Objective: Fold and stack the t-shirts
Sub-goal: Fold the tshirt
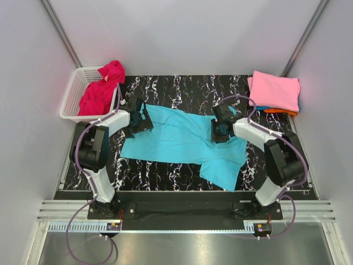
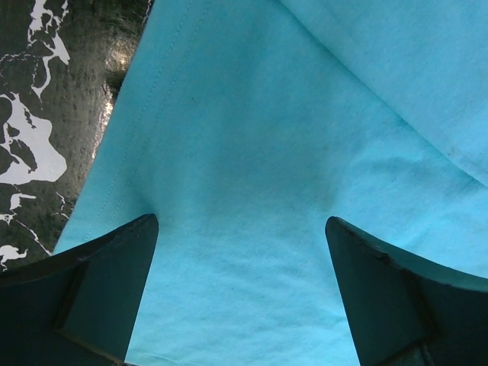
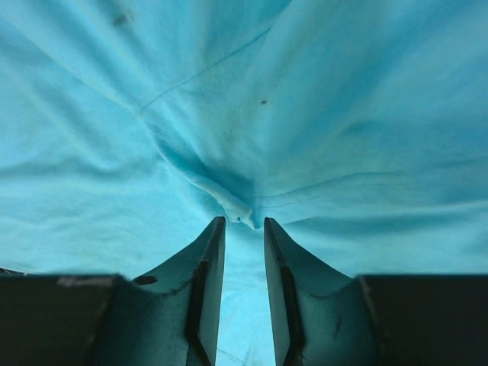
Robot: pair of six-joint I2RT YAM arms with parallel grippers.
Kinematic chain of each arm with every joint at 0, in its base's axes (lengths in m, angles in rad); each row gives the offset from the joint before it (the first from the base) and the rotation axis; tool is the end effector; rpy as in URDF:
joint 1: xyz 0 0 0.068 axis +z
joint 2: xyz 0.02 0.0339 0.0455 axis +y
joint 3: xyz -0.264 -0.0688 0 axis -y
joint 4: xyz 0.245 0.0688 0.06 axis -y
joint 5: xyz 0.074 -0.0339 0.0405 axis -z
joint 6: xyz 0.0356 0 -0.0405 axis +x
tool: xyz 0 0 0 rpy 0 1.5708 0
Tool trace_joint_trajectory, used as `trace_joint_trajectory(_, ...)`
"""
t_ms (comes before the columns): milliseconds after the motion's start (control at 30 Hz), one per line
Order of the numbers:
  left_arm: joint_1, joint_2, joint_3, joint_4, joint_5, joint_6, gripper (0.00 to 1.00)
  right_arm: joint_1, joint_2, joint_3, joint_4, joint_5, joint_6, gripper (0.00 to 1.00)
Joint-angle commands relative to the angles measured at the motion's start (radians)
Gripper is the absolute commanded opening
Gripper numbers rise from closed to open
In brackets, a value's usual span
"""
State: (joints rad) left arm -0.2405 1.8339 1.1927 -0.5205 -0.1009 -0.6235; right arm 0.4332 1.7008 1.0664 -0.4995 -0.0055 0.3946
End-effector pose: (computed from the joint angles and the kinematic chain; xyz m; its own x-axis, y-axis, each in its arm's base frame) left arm 0.3548 -0.0833 0.1696 -0.8391 -0.3923 -0.3769 -0.3595 0.9198 -0.1572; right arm 0.3026 0.1402 0.1791 -0.9214 -0.0026 -0.3887 -0.0733 0.9832 0.1673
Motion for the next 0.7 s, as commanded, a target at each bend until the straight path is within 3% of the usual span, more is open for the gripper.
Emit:
trace_joint_trajectory(0, -0.003, -0.058, 0.028, 0.04, -0.019, 0.021, 0.99, 0.006, -0.099, 0.069, -0.014, 0.145, -0.003, 0.35)
trace_joint_trajectory(133, -0.003, -0.025, 0.111, 0.04, -0.01, 0.018, 0.99, -0.022, -0.026, 0.188, -0.053, 0.252, -0.049, 0.37)
trace_joint_trajectory(367, 0.006, 0.165, 0.332, 0.019, 0.044, -0.019, 0.99, -0.162, 0.221, 0.383, -0.02, 0.082, -0.079, 0.33)
trace_joint_trajectory(500, 0.007, 0.298, 0.493, -0.032, 0.047, -0.033, 0.99, -0.177, 0.307, 0.438, 0.001, 0.075, -0.106, 0.32)
trace_joint_trajectory(667, 0.013, 0.404, 0.564, -0.104, -0.017, -0.061, 0.99, -0.212, 0.39, 0.477, 0.009, 0.045, -0.108, 0.3)
